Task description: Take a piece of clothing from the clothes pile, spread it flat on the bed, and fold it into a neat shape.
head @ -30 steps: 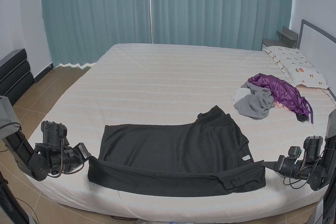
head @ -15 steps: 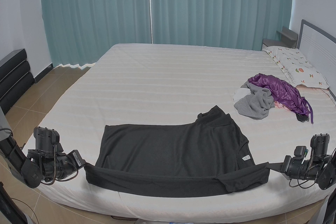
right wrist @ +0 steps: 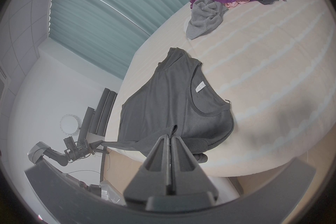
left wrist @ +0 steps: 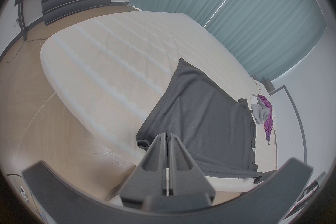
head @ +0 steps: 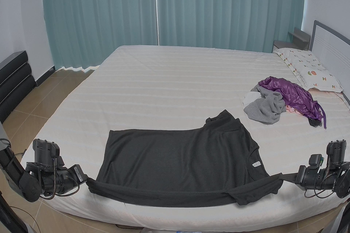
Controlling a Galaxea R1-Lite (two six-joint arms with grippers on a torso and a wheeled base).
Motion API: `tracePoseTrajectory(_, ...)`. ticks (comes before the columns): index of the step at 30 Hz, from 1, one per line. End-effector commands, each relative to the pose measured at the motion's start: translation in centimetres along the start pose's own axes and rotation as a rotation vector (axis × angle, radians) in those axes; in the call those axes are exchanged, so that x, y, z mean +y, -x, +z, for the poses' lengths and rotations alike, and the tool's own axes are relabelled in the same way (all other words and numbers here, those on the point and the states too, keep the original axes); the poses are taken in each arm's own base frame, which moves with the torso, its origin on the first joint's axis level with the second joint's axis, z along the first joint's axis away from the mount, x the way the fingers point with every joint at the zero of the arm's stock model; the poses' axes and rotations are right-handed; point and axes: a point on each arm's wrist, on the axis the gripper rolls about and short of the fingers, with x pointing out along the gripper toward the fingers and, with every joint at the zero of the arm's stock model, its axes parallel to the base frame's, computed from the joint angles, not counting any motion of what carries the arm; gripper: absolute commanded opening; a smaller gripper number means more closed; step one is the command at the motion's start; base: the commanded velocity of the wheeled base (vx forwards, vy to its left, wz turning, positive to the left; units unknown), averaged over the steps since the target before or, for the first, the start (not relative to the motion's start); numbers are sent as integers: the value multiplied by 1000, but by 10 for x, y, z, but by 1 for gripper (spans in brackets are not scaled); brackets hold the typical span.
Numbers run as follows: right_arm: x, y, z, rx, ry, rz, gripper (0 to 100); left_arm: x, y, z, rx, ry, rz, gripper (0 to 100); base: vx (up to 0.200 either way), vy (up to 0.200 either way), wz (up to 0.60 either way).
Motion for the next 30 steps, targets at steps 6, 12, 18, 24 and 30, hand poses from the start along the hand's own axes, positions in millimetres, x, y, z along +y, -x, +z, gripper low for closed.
tracePoseTrajectory(6,-1,7,-6,14,-9,-16,0,3,7,-6,7,1,4,0,0,0,0)
tracePoseTrajectory(12,4,14,-6,-9,2,-7,0,6,10,-10,15,-13,10,0,0,0,0)
tracePoseTrajectory(18,7,20,-12,17,-5,-17,0,12,10,-9,15,-20,32,0,0,0,0)
tracePoseTrajectory(24,5,20,-13,25,-11,-25,0,12,8,-9,19,-17,34,0,0,0,0)
tracePoseTrajectory(30,2,13,-9,37,-24,-33,0,10,-3,-2,20,-10,37,0,0,0,0)
